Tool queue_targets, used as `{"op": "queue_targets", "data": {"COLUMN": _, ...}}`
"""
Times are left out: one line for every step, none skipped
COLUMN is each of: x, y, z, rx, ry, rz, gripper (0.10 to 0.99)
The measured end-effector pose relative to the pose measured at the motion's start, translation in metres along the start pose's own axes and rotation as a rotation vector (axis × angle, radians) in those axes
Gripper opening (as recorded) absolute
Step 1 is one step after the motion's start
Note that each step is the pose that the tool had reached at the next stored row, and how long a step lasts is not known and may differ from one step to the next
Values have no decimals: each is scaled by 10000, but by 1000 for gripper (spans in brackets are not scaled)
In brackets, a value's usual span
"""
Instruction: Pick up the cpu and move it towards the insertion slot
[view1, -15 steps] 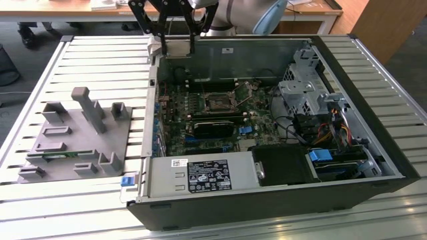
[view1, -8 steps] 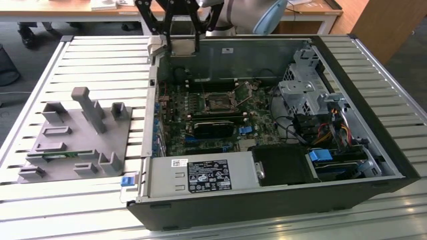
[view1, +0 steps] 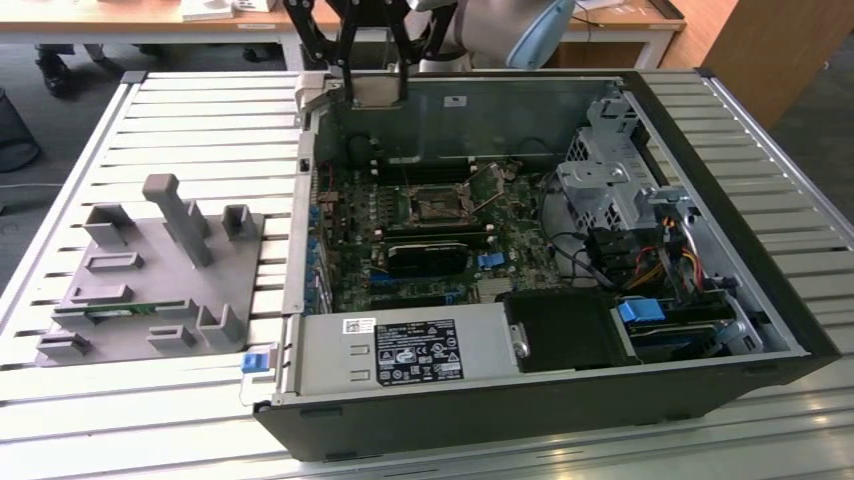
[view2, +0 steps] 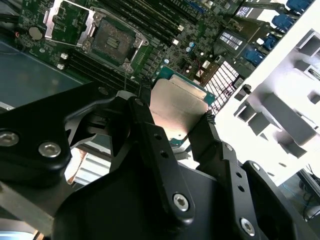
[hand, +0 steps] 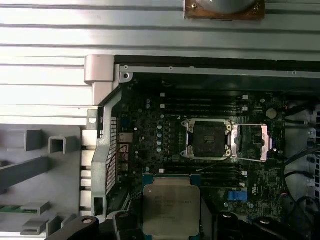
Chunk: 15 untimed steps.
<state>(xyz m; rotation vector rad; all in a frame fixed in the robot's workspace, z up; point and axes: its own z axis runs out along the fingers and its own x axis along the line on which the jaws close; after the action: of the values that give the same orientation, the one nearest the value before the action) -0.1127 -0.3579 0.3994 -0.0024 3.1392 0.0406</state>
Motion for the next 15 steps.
{"op": "queue_targets", "data": {"x": -10, "y": 10, "z": 1, "rx": -1, "ry": 1, "rz": 1, "gripper": 545}}
{"op": "queue_targets", "data": {"x": -20, "y": 20, "z": 3, "rx": -3, "ry": 0, "rz": 2, "gripper": 545}}
{"op": "queue_targets", "data": {"x": -30, "y": 30, "z": 4, "rx": -3, "ry": 0, "rz": 3, "gripper": 545}}
{"op": "queue_targets", "data": {"x": -40, "y": 40, "z": 5, "rx": -3, "ry": 0, "rz": 4, "gripper": 545}}
{"op": "queue_targets", "data": {"x": -52, "y": 52, "z": 7, "rx": -4, "ry": 0, "rz": 4, "gripper": 545}}
{"op": "queue_targets", "data": {"x": -63, "y": 66, "z": 10, "rx": -3, "ry": 1, "rz": 6, "gripper": 545}}
{"op": "queue_targets", "data": {"x": -74, "y": 79, "z": 12, "rx": -4, "ry": 1, "rz": 6, "gripper": 545}}
{"op": "queue_targets", "data": {"x": -84, "y": 92, "z": 16, "rx": -3, "ry": 1, "rz": 6, "gripper": 545}}
{"op": "queue_targets", "data": {"x": -93, "y": 104, "z": 19, "rx": -4, "ry": 1, "rz": 5, "gripper": 545}}
{"op": "queue_targets", "data": {"x": -102, "y": 117, "z": 22, "rx": -4, "ry": 1, "rz": 4, "gripper": 545}}
{"op": "queue_targets", "data": {"x": -111, "y": 131, "z": 25, "rx": -3, "ry": 1, "rz": 4, "gripper": 545}}
{"op": "queue_targets", "data": {"x": -119, "y": 145, "z": 29, "rx": -4, "ry": 0, "rz": 5, "gripper": 545}}
{"op": "queue_targets", "data": {"x": -128, "y": 160, "z": 32, "rx": -3, "ry": 1, "rz": 5, "gripper": 545}}
{"op": "queue_targets", "data": {"x": -140, "y": 174, "z": 35, "rx": -3, "ry": 1, "rz": 4, "gripper": 545}}
{"op": "queue_targets", "data": {"x": -150, "y": 185, "z": 38, "rx": -4, "ry": 1, "rz": 4, "gripper": 545}}
